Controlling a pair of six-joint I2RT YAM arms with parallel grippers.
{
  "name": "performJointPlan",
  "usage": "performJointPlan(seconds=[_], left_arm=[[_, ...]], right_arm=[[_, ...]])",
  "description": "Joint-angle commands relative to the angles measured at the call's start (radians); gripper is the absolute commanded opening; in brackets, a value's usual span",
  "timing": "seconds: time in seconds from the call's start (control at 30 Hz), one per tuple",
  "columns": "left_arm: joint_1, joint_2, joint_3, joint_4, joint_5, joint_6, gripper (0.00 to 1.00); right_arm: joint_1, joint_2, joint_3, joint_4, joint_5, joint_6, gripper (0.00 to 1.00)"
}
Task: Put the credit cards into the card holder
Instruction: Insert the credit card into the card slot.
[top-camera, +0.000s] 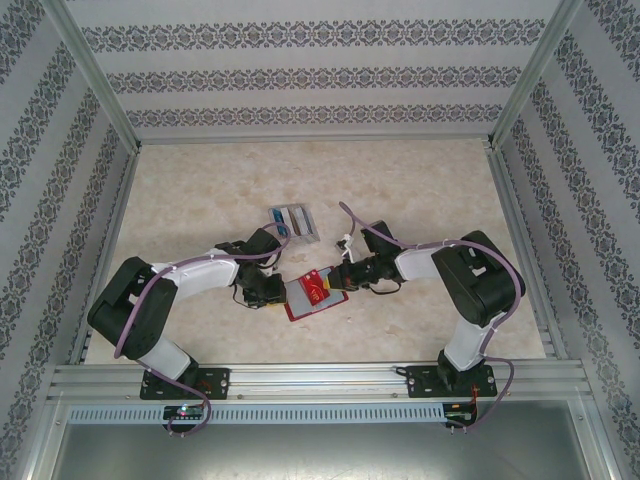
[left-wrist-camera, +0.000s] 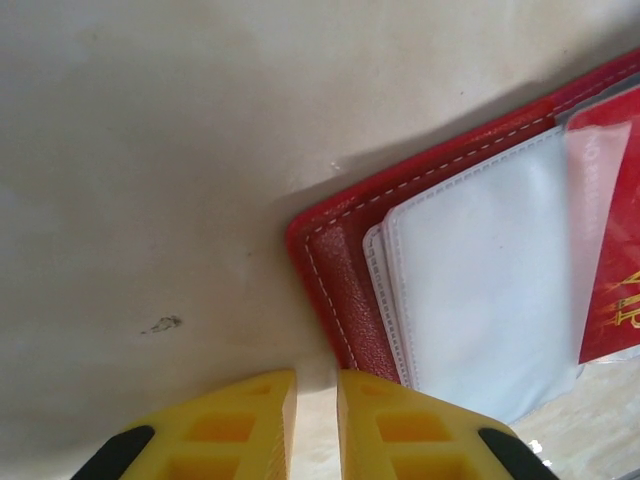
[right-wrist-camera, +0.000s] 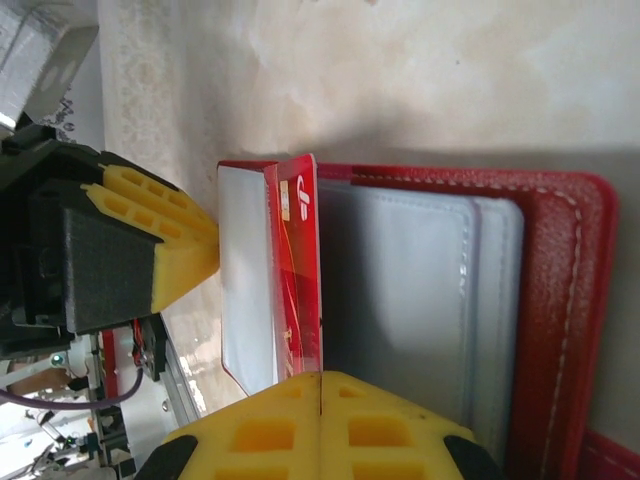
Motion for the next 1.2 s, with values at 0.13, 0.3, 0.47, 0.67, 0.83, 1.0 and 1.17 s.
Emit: performJointPlan(seconds=[0.13, 0.3, 0.47, 0.67, 0.83, 1.0, 1.17], left_arm=[[-0.010, 0.033, 0.017, 0.052, -0.038, -0.004, 0.18], [-0.010, 0.048, 0.021, 0.034, -0.053, -0.007, 0.14], [-0.011, 0.058, 0.015, 0.038, -0.069, -0.020, 0.09], [-0.010, 0.071, 0.019, 0.021, -0.082, -0.027, 0.05], [-0.010, 0.085, 0.033, 0.004, -0.088, -0.028, 0.02], [-0.011, 0.094, 0.033, 0.001, -0.097, -0.029, 0.00], [-0.010, 0.104, 0.038, 0.001, -0.089, -0.037, 0.00]], right_arm=[[0.047, 0.005, -0.055, 0.142, 0.040, 0.103, 0.00], [0.074, -0.001, -0.078, 0.163, 0.078, 0.139, 0.00], [0.076, -0.005, -0.096, 0.160, 0.084, 0.146, 0.00], [0.068, -0.032, -0.105, 0.122, 0.068, 0.125, 0.00], [0.055, -0.054, -0.108, 0.079, 0.054, 0.096, 0.00], [0.050, -0.066, -0.108, 0.039, 0.049, 0.073, 0.00], [0.048, -0.083, -0.102, 0.015, 0.048, 0.061, 0.00]])
